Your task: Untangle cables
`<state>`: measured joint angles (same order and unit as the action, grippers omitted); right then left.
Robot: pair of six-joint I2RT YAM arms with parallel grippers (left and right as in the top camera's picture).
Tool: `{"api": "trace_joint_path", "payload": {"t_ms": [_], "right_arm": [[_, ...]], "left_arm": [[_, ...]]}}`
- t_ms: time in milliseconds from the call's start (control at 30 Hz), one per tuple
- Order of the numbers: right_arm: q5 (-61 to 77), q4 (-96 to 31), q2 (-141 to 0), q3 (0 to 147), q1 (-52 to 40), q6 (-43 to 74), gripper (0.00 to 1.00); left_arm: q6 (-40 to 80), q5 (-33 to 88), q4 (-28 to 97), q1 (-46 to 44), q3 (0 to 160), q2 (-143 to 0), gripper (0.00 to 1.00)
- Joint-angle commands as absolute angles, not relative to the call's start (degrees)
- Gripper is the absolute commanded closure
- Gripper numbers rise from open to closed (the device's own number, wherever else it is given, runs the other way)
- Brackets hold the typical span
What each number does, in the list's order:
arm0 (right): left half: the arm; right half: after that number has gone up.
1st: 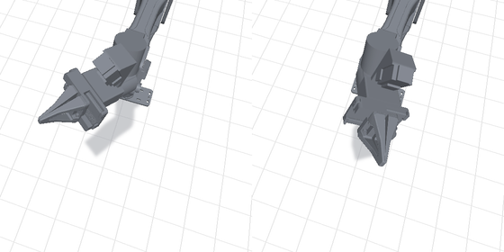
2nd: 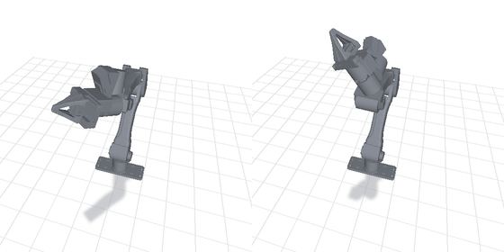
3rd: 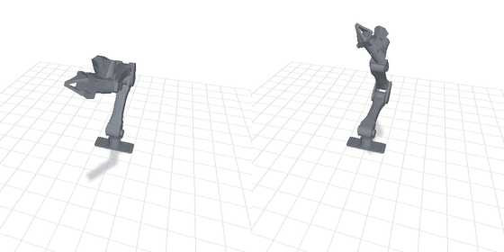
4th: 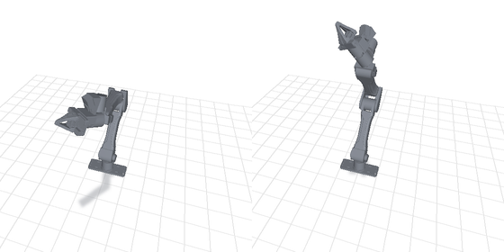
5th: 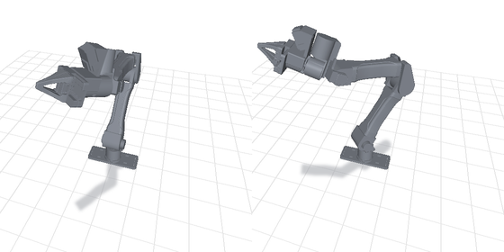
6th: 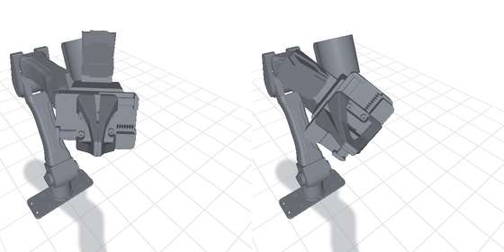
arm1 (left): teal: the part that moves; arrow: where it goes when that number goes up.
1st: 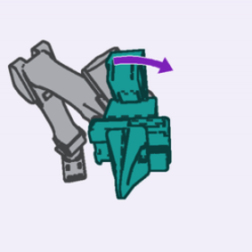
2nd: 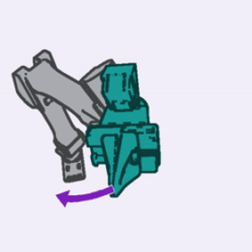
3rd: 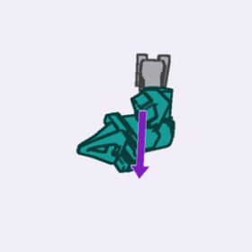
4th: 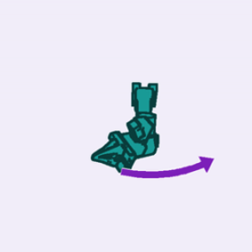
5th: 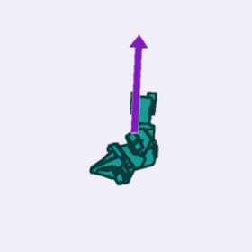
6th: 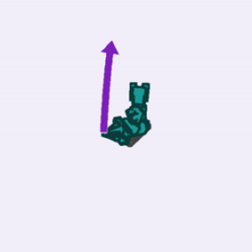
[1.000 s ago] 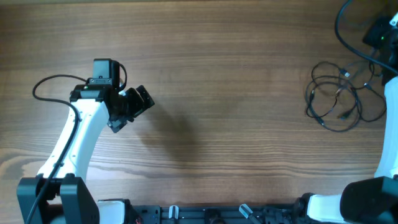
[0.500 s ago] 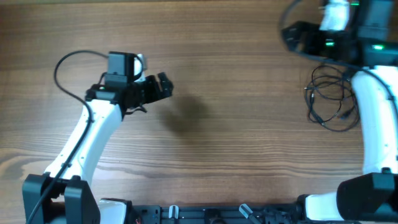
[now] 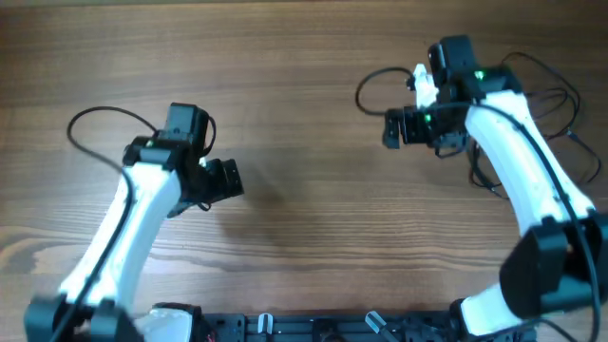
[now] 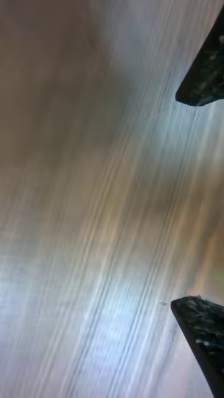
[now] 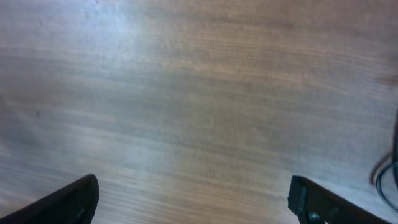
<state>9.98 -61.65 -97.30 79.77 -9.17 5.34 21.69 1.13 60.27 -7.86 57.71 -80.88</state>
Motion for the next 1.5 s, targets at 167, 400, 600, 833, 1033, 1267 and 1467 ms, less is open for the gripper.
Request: {"api": "trace_joint_path", "payload": {"t_ms": [167,400,600,833,1033,1267,1467], "right_arm": [[8.9,-39.8,-53.4,48.3,-9.0,6.4,0.00],[9.0,-40.6,-41.1,46.5,-9.0,6.4,0.00],[9.0,-40.5,-45.8,46.5,-9.0,6.4,0.00],[4.3,-38.8,-34.7,43.1,-8.2,4.1,0.00],[6.4,-8.0,-15.7,21.3,-4.8,4.7,0.00],[4.7,8.7,-1.6,6.2,-2.2,4.4,0.00],[6.0,13.7,-0.2,0.3,-1.8,0.0,0.00]], "left_arm": [[19.1,5.1,43.3,-8.6,39.1,-39.2,0.00],[19.1,5.1,44.9,-8.6,38.9,-27.5,0.00],[19.1,5.1,49.0,-8.6,38.9,-27.6,0.00],[19.1,5.1,52.7,-8.6,38.9,-27.6,0.00],[19.1,5.1,52.7,-8.6,38.9,-27.6,0.00],[19.1,5.1,52.7,-8.6,38.9,-27.6,0.00],[19.1,5.1,52.7,-8.6,38.9,-27.6,0.00]]}}
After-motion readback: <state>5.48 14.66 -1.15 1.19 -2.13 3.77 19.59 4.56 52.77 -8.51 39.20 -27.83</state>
